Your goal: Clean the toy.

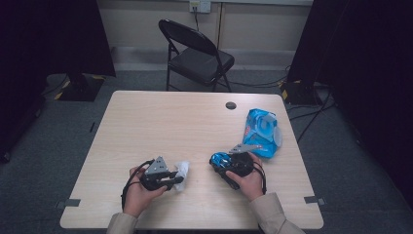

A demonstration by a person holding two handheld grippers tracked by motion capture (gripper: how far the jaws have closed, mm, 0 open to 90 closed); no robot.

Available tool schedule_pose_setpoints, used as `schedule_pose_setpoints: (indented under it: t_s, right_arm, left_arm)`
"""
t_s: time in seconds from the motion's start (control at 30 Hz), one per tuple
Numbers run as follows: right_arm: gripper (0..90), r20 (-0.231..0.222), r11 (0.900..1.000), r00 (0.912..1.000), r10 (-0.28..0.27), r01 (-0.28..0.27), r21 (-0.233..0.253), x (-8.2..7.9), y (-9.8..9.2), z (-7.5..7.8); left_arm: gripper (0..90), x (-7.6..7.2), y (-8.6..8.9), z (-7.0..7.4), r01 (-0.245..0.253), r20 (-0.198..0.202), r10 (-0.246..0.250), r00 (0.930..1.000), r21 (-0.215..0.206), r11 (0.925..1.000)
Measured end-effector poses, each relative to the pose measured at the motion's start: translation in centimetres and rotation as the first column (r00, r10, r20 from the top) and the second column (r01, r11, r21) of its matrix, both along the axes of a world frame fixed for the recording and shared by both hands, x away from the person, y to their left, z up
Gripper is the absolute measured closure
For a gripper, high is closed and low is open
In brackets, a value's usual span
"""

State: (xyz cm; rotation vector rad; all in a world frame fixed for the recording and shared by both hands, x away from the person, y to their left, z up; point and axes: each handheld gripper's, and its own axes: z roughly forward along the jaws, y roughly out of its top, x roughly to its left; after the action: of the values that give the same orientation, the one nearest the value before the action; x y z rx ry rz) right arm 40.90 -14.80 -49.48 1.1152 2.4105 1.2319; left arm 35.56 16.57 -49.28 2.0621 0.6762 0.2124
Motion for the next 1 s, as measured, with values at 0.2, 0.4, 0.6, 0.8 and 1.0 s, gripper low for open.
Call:
schedule_pose_setpoints:
  t_s: [0.2, 0.4, 0.6, 0.8, 1.0]
  right_arm:
    - [24.9, 0.003, 1.000, 1.0000, -0.003, 0.003, -0.011, 0.3, 0.4, 0.0]
    - [24.9, 0.002, 1.000, 0.9999, -0.010, 0.010, -0.024, 0.6, 0.8, 0.0]
    - [24.7, 0.001, 0.999, 0.9999, -0.016, 0.016, -0.032, 0.8, 1.1, -0.1]
    - [24.0, 0.002, 0.999, 1.0000, -0.001, 0.001, -0.055, 0.9, 1.3, -0.1]
    - [29.9, 0.008, 1.000, 0.9998, -0.017, 0.016, 0.018, 1.1, 0.7, 0.2]
  left_arm:
    - [75.4, 0.2, 0.3, 0.1, -0.012, 0.000, 0.012, 0.9999, -0.008, 0.9999]
    - [75.4, 0.3, 0.6, 0.1, -0.018, 0.001, 0.018, 0.9998, -0.001, 0.9998]
    - [75.5, 0.3, 0.6, 0.3, -0.017, 0.006, 0.017, 0.9998, 0.001, 0.9999]
    - [75.5, 0.2, 0.5, 0.2, -0.016, -0.003, 0.016, 0.9999, -0.003, 0.9999]
    - [75.4, 0.2, 0.6, 0.0, -0.017, -0.008, 0.017, 0.9998, 0.002, 0.9998]
